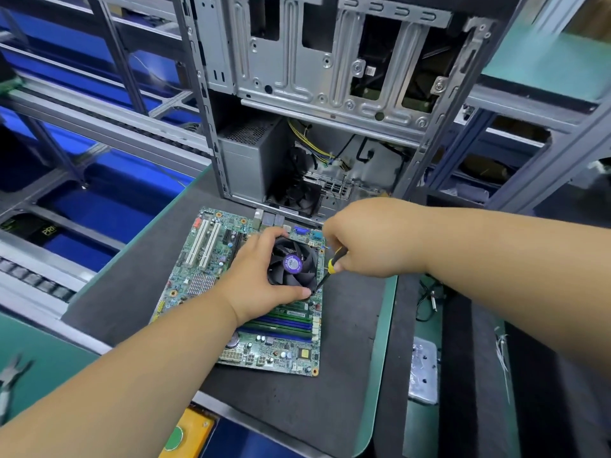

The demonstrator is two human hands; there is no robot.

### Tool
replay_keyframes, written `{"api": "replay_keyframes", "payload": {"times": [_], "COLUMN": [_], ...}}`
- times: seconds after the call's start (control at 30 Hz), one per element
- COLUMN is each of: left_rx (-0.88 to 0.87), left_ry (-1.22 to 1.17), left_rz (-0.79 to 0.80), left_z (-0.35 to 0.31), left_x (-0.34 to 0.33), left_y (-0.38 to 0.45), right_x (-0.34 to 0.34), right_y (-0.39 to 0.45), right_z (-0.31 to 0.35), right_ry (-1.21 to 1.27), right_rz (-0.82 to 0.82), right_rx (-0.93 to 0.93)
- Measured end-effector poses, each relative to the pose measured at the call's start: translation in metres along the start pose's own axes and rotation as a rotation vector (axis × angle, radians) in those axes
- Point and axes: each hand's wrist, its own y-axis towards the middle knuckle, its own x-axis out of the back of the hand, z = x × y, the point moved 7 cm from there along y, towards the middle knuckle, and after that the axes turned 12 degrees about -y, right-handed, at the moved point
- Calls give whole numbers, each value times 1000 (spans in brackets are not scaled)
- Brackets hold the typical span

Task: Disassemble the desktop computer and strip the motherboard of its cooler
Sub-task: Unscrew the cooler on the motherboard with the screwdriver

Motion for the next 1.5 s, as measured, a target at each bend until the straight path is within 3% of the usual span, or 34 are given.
{"api": "replay_keyframes", "payload": {"times": [0.2, 0.43, 0.57, 0.7, 0.87, 0.93, 1.0, 1.13, 1.2, 1.3, 1.37, 1.43, 1.47, 1.5], "left_rx": [10, 35, 67, 28, -23, -10, -2, 5, 9, 5, 8, 7, 7, 11], "left_ry": [-32, -82, -138, -84, 58, 53, 55, 62, 35, 11, -1, -8, -18, -33], "left_rz": [8, 10, 38, 7, 1, 1, 2, 2, -3, 8, 17, 17, 16, 16], "left_z": [-2, -2, 3, -1, -13, -13, -14, -14, -12, -9, -6, -6, -5, -4], "left_x": [1, 2, 4, 3, -2, -1, 0, -2, -1, 0, 0, 1, 1, 2], "left_y": [-2, -2, -3, -3, 0, -2, -2, -1, -1, -1, -1, -2, -2, -2], "right_x": [-5, 3, -6, -1, -11, -14, -12, 1, -6, -7, -23, -40, -41, -37], "right_y": [6, -5, -13, 1, 29, 19, 9, -7, -13, -5, 2, -2, -3, -1], "right_z": [-9, 32, 32, 39, 12, 8, 7, 23, 30, 19, 1, -3, -2, 1], "right_ry": [168, -460, -573, -424, 95, 165, -51, -434, -595, -340, 1, 522, 629, 568], "right_rz": [132, -26, -24, 66, 507, 600, 507, 90, 18, 97, 401, 693, 752, 759], "right_rx": [-173, 234, 266, 165, -112, -146, -114, 109, 244, 53, -163, -330, -365, -310]}}
